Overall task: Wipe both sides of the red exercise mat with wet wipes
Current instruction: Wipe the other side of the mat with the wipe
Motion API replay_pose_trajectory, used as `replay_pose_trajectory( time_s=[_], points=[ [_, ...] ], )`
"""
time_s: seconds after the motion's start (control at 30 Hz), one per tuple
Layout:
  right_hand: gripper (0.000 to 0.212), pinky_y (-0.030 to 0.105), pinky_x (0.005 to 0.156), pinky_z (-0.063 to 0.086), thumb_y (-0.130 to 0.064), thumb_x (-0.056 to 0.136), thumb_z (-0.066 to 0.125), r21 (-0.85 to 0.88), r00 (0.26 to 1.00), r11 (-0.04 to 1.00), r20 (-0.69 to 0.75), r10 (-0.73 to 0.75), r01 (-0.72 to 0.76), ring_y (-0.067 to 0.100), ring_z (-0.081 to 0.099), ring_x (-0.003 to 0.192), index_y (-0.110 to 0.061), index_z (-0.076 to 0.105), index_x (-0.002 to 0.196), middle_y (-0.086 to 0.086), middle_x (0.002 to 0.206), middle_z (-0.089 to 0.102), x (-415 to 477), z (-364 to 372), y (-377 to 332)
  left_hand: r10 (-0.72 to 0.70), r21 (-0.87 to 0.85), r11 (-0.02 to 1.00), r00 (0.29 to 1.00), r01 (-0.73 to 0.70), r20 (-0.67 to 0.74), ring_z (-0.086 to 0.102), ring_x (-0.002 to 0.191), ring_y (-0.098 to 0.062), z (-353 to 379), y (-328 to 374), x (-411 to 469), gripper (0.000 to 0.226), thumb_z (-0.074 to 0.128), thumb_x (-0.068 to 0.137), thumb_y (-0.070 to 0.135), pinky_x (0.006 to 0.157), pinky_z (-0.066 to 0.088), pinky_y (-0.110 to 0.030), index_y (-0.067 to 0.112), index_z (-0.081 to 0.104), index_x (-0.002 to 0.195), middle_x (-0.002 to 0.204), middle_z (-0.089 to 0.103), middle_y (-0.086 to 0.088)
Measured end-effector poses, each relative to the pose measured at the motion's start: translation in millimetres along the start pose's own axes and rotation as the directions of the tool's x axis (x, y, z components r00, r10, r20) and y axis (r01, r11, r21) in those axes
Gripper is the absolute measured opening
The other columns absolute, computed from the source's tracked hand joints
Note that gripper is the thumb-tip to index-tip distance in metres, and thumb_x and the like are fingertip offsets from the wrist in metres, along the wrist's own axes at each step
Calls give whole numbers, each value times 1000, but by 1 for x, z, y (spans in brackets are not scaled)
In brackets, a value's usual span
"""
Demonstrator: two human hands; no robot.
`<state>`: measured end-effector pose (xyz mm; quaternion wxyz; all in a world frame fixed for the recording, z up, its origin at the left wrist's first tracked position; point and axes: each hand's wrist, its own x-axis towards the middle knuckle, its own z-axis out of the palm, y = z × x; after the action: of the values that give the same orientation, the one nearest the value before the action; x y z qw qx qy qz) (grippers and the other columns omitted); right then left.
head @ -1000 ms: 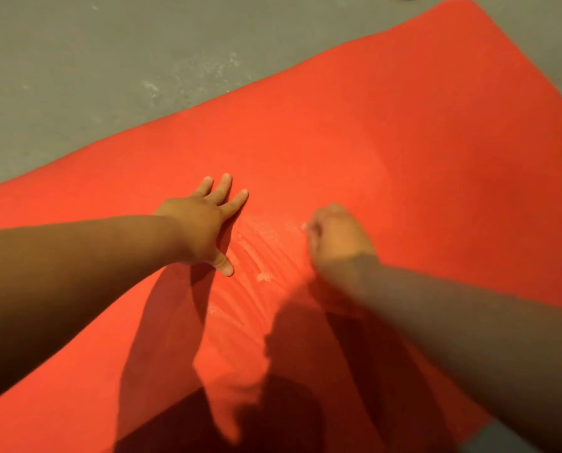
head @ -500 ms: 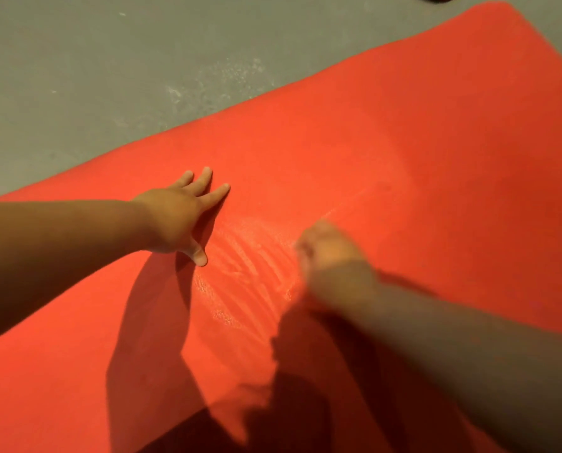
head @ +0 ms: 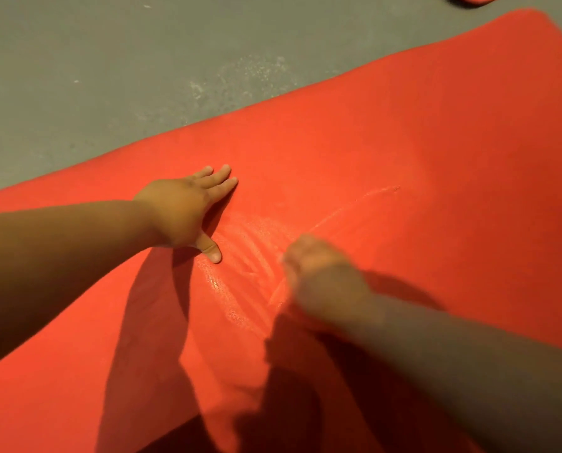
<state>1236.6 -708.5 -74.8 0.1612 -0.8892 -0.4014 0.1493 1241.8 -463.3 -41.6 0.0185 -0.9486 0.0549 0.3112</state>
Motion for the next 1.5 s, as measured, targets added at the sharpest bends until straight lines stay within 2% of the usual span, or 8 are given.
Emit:
replay_pose_trajectory(
  time_s=[0.1, 0.37, 0.6, 0.87, 1.07, 1.17, 1.33, 1.5],
  points=[
    [11, 38, 82, 50, -18, 90, 50, 129, 939, 954, 185, -290, 270, 29, 57, 90, -12, 60, 91, 8, 93, 57, -9, 7, -13, 22, 40, 999, 999, -21, -34, -1, 148, -18, 2, -9, -5, 134, 61, 51, 83, 116, 22, -40, 26, -3, 153, 160, -12, 1],
    [20, 40, 75, 45, -21, 92, 53, -18, 819, 850, -280, 502, -527, 39, 60, 92, -4, 63, 88, 24, 97, 65, 38, -63, 99, -237, -163, 958, 971, 236, 17, 3, 147, -32, 21, -70, -30, 135, 58, 45, 82, 117, 18, -45, 27, -1, 153, 161, -7, -9],
    [15, 35, 89, 44, -15, 92, 47, 26, 902, 948, 302, -310, 317, 27, 54, 105, -14, 57, 103, 7, 105, 56, 29, -10, -25, -143, 72, 989, 956, 129, 256, 6, 145, -39, 8, -73, -27, 137, 74, 53, 74, 115, 21, -43, 35, -16, 149, 158, -18, -10],
    [17, 38, 78, 42, -17, 93, 51, -49, 860, 864, -144, 490, -500, 37, 59, 98, -3, 59, 95, 22, 103, 64, 82, -42, 35, -66, 118, 992, 981, 45, 182, 6, 146, -35, -3, -90, -31, 127, 76, 65, 61, 115, 25, -44, 33, -14, 150, 159, -15, -13],
    [14, 38, 85, 41, -17, 94, 46, 111, 975, 990, 194, -109, 89, 30, 57, 95, -12, 60, 94, 10, 98, 61, 56, 12, -80, -158, 2, 987, 973, 160, 166, 6, 143, -46, 4, -90, -17, 134, 80, 59, 60, 110, 30, -55, 34, -16, 150, 158, -16, -13],
    [13, 33, 74, 36, -9, 88, 54, 82, 979, 978, -59, 196, -191, 33, 62, 82, -7, 63, 79, 16, 84, 65, 74, -1, -33, -146, -32, 988, 978, 153, 148, -2, 145, -41, 6, -97, -17, 137, 81, 54, 62, 103, 34, -63, 40, -17, 148, 158, -20, -4],
    [13, 37, 73, 40, -13, 91, 54, 246, 566, 604, -213, 796, -758, 37, 60, 92, -3, 59, 86, 22, 96, 65, 93, -24, -5, -112, -55, 991, 983, 121, 146, -13, 144, -40, 8, -108, -9, 145, 80, 45, 69, 99, 37, -66, 47, -25, 142, 154, -32, 5],
    [14, 41, 76, 48, -12, 88, 49, 152, 974, 963, -9, 226, -222, 33, 58, 83, -8, 62, 84, 14, 87, 61, 98, 23, -110, -110, -108, 986, 983, 126, 144, -15, 145, -37, 8, -111, -10, 145, 82, 42, 67, 98, 36, -68, 49, -21, 143, 153, -33, 8]
  ],
)
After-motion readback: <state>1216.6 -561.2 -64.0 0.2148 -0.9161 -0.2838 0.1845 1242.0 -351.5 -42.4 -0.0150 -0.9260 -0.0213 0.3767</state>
